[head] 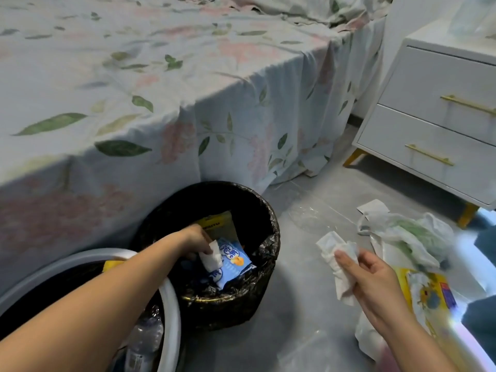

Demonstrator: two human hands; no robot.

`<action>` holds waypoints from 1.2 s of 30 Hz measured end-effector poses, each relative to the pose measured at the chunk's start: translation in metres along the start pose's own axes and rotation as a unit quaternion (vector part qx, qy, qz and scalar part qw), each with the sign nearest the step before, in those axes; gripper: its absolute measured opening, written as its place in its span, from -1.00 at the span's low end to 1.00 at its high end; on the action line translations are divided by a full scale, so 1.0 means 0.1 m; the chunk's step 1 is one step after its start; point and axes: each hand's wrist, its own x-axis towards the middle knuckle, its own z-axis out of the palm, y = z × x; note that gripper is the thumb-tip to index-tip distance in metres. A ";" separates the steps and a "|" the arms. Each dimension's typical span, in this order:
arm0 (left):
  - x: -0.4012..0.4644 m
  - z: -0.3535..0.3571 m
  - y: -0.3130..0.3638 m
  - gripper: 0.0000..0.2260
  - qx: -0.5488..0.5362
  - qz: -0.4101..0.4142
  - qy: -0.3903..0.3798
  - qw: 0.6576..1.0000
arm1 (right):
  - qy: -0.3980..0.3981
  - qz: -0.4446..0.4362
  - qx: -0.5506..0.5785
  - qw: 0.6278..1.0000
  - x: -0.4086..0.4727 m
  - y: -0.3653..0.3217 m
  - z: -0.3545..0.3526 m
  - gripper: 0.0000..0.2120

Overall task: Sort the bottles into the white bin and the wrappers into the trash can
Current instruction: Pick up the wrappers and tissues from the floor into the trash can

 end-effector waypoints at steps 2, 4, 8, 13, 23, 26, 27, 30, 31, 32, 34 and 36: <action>-0.08 -0.12 0.04 -0.71 0.015 0.032 0.029 0.999 | -0.011 -0.001 -0.007 1.000 0.00 0.02 0.02 -0.10; -0.25 -0.28 0.10 -0.77 0.000 0.073 0.070 0.995 | -0.032 -0.012 -0.029 0.999 0.01 -0.06 0.15 -0.19; -0.76 -0.59 0.16 -0.90 0.033 0.152 0.153 0.976 | -0.097 -0.059 -0.087 0.990 0.09 -0.43 0.65 -0.81; -1.39 -0.78 0.05 -0.86 0.074 0.186 0.171 0.965 | -0.205 -0.136 -0.271 0.930 0.23 -0.46 1.45 -0.93; -1.55 -0.52 -0.24 -0.83 0.153 0.177 0.206 0.950 | -0.371 -0.103 -0.702 0.599 0.62 0.54 2.37 -0.64; -1.48 -0.44 -0.26 -0.86 0.134 0.180 0.191 0.956 | -0.372 -0.084 -0.747 0.545 0.67 0.68 2.33 -0.59; -1.47 -0.42 -0.25 -0.87 0.134 0.183 0.190 0.955 | -0.377 -0.091 -0.753 0.531 0.67 0.67 2.30 -0.55; -1.50 -0.36 -0.15 -0.89 0.135 0.199 0.190 0.952 | -0.386 -0.176 -0.740 0.523 0.65 0.29 2.15 -0.60; -1.54 -0.34 -0.08 -0.90 0.135 0.204 0.190 0.951 | -0.378 -0.215 -0.723 0.537 0.65 0.07 2.07 -0.64; -1.59 -0.32 0.00 -0.91 0.139 0.208 0.193 0.949 | -0.356 -0.250 -0.702 0.563 0.62 -0.18 1.96 -0.69; -1.69 -0.22 0.22 -0.92 0.161 0.221 0.201 0.941 | -0.280 -0.297 -0.643 0.648 0.58 -0.59 1.61 -0.76; -1.75 -0.01 0.52 -0.90 0.169 0.254 0.210 0.929 | -0.177 -0.296 -0.588 0.732 0.52 -0.76 1.08 -0.81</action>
